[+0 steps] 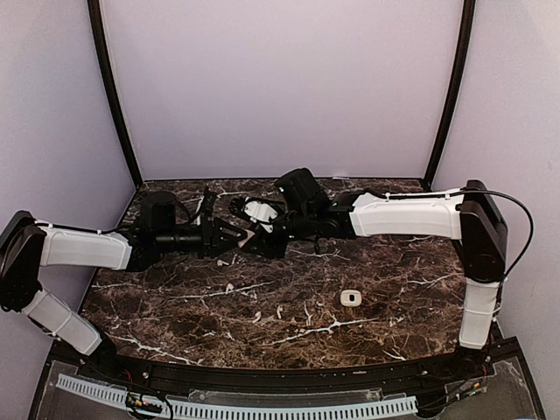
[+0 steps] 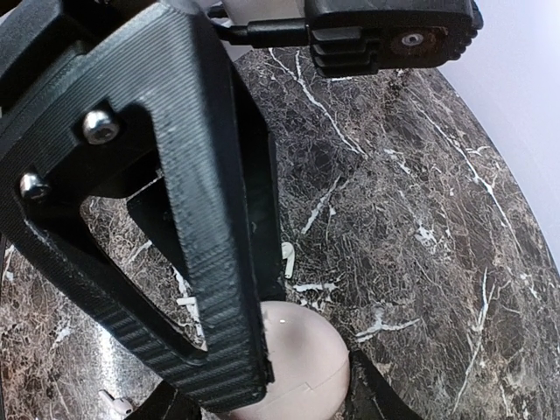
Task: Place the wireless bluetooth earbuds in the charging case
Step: Pass from the right arm to the left
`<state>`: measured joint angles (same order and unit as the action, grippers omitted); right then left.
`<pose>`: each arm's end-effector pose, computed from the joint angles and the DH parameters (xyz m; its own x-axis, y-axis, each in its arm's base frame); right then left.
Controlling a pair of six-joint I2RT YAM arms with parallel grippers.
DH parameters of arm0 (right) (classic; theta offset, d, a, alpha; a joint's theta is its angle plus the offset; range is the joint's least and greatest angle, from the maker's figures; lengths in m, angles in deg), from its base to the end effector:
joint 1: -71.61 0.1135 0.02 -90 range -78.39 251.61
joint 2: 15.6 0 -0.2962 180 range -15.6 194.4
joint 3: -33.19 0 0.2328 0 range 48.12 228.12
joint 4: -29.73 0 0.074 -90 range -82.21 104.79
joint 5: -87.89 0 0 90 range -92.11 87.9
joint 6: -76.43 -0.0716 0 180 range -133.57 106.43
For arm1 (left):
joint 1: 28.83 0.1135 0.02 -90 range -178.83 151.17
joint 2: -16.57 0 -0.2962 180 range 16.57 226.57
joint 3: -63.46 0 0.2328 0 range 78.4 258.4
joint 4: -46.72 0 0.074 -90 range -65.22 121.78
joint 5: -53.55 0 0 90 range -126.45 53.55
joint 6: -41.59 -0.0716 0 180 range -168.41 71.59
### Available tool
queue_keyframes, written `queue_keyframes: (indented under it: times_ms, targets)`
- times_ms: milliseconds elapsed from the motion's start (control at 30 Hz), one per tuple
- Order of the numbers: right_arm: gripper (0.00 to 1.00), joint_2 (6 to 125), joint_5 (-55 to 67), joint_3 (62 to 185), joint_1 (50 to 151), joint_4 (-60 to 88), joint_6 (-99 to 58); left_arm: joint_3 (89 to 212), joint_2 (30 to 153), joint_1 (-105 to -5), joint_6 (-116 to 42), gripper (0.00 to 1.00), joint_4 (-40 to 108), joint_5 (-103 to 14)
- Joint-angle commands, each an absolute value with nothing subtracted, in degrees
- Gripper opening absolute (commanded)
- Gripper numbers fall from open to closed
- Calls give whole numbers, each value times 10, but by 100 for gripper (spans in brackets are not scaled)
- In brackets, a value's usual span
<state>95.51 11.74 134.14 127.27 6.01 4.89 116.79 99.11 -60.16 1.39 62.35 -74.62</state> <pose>0.2538 0.4019 0.2688 -0.0089 -0.5581 -0.8297 -0.9664 0.2181 -0.1363 0.2430 -0.1997 0.2630 -0.8336 -0.1955 -0.5166 0.4419 0.3251 -0.8361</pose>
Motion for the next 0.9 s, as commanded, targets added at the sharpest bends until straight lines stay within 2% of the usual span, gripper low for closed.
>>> queue_keyframes:
  times_ms: [0, 167, 433, 567, 633, 767, 867]
  targets:
    - [41, 938, 111, 1348, 1282, 77, 56, 1162, 997, -598, 17, 44, 645, -756]
    - [41, 940, 110, 1350, 1284, 75, 57, 1162, 1001, -597, 19, 39, 646, -756]
    - [42, 935, 108, 1346, 1286, 77, 58, 1162, 998, -598, 19, 20, 647, -758]
    - [58, 921, 109, 1330, 1286, 87, 52, 1161, 995, -598, 19, 9, 647, -759]
    - [74, 910, 111, 1321, 1286, 90, 47, 1159, 991, -598, 17, 7, 652, -761]
    - [98, 865, 123, 1283, 1284, 108, 23, 1156, 979, -598, 7, 3, 657, -769]
    - [99, 820, 172, 1234, 1270, 143, -11, 1147, 968, -597, 4, 3, 693, -784]
